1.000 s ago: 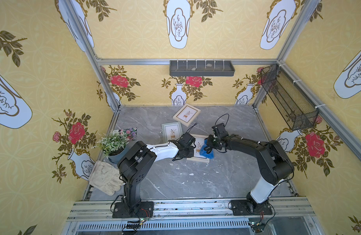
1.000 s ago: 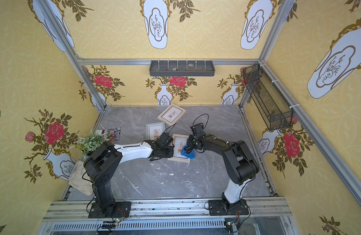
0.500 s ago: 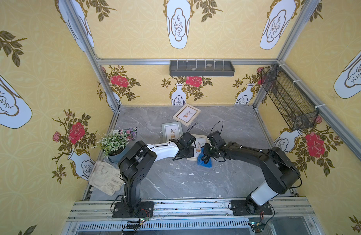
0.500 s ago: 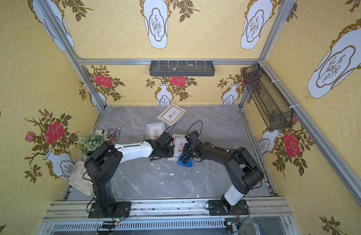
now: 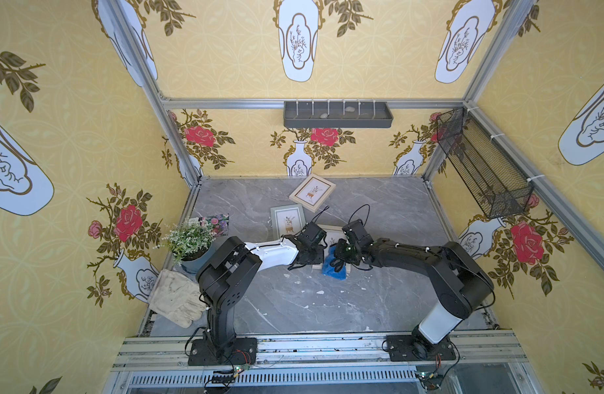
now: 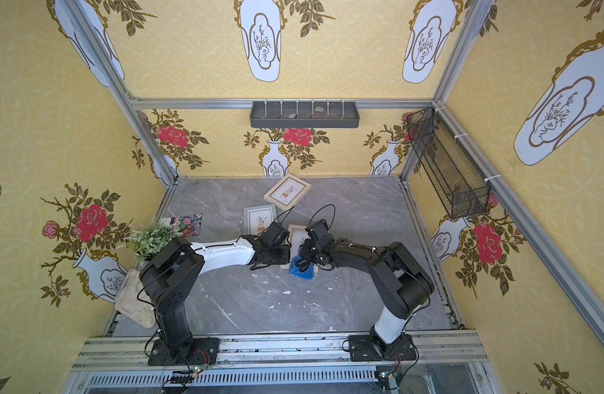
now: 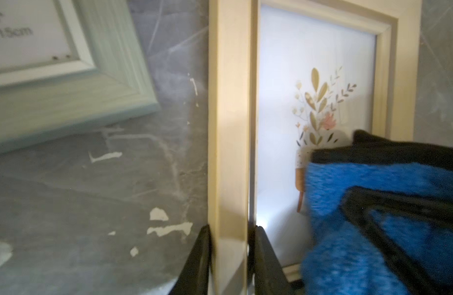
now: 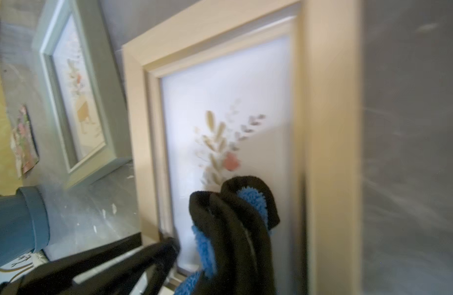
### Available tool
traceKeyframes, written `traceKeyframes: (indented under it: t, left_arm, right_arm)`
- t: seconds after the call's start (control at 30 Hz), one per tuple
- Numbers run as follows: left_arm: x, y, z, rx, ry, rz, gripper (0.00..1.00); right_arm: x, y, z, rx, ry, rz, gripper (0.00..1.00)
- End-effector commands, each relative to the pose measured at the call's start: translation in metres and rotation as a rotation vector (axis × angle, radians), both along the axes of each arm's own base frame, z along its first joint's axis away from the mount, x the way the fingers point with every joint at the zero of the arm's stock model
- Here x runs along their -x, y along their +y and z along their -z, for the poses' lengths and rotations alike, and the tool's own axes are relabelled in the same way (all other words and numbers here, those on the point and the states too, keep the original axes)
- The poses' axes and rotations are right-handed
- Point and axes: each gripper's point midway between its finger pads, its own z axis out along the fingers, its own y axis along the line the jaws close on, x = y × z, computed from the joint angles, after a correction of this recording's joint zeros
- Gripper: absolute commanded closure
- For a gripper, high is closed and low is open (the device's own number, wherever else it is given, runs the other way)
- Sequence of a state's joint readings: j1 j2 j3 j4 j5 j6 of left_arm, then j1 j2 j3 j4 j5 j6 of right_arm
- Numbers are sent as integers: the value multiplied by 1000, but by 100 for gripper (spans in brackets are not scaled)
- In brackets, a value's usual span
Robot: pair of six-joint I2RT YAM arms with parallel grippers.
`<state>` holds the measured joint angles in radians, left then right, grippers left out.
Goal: Wipe the picture frame with a cloth
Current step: Wipe the dirt from the picture frame.
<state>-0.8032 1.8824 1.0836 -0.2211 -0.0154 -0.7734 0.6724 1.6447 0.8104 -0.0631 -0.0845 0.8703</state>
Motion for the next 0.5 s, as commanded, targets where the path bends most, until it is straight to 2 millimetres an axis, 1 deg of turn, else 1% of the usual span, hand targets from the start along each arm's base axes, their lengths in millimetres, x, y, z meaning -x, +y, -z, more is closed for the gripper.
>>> traceKeyframes:
  t: [0.0,0.03,0.1,0.17,0.27,0.33,0.37,0.4,0.47]
  left_arm:
    - [27,35,29,-144,135,-44,93]
    - [27,35,29,-144,136,-44,93]
    - [26,34,28,-141,134,-47,93]
    - [26,34,28,-142,136,-47,94]
    - [26,35,28,-143,136,-52,94]
    - [27,36,29,-146,138,-54,94]
    - [27,36,29,-145,138,-55,94]
    - [27,36,28,-143,138,-55,94]
    - [27,36,28,-142,137,-55,94]
  right_arm:
    - [19,-47,11,143,61,57,100]
    - [20,-50,9,147,53,58,100]
    - [22,-42,6,139,43,38,100]
    - [26,-21,6,132,39,-3,100]
    - [27,17,7,78,42,-60,100]
    - [28,33,8,23,52,-75,100]
    - [28,36,7,6,54,-75,100]
    - [28,35,7,6,56,-73,100]
    - [28,22,8,30,62,-48,100]
